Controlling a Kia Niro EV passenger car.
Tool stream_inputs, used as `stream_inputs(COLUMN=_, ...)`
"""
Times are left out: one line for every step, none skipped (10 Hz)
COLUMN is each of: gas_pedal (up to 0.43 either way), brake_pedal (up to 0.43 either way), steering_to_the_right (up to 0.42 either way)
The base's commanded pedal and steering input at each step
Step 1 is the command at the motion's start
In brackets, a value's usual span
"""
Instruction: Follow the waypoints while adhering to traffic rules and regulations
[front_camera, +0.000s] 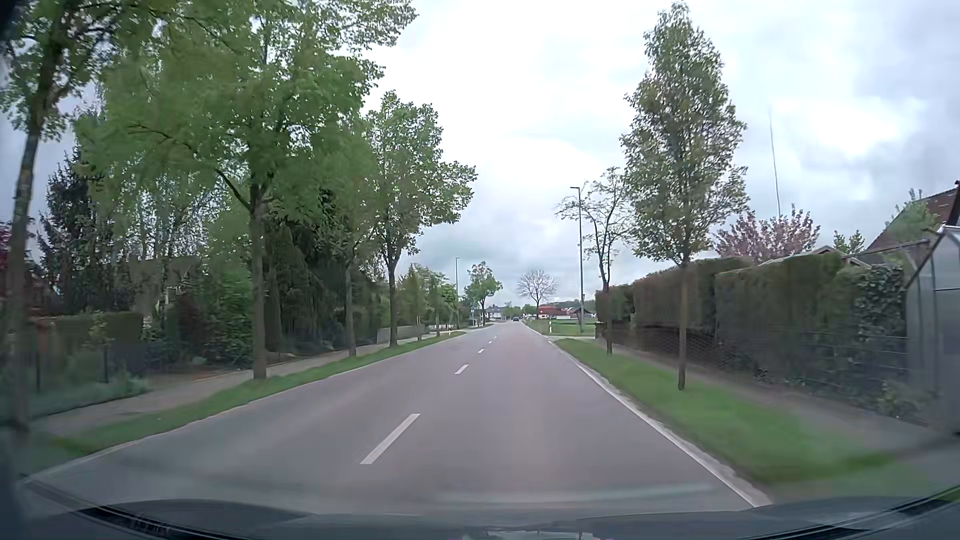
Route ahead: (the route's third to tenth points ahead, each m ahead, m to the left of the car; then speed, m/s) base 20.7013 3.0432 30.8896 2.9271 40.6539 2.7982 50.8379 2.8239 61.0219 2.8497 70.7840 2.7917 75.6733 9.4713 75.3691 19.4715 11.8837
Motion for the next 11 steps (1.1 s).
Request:
stream_inputs(gas_pedal=0.130, brake_pedal=0.012, steering_to_the_right=0.000)
stream_inputs(gas_pedal=0.130, brake_pedal=0.012, steering_to_the_right=0.000)
stream_inputs(gas_pedal=0.138, brake_pedal=0.012, steering_to_the_right=0.000)
stream_inputs(gas_pedal=0.138, brake_pedal=0.012, steering_to_the_right=0.000)
stream_inputs(gas_pedal=0.138, brake_pedal=0.012, steering_to_the_right=0.000)
stream_inputs(gas_pedal=0.138, brake_pedal=0.012, steering_to_the_right=0.000)
stream_inputs(gas_pedal=0.138, brake_pedal=0.012, steering_to_the_right=0.000)
stream_inputs(gas_pedal=0.138, brake_pedal=0.012, steering_to_the_right=0.000)
stream_inputs(gas_pedal=0.138, brake_pedal=0.012, steering_to_the_right=0.000)
stream_inputs(gas_pedal=0.138, brake_pedal=0.012, steering_to_the_right=0.000)
stream_inputs(gas_pedal=0.138, brake_pedal=0.012, steering_to_the_right=0.000)
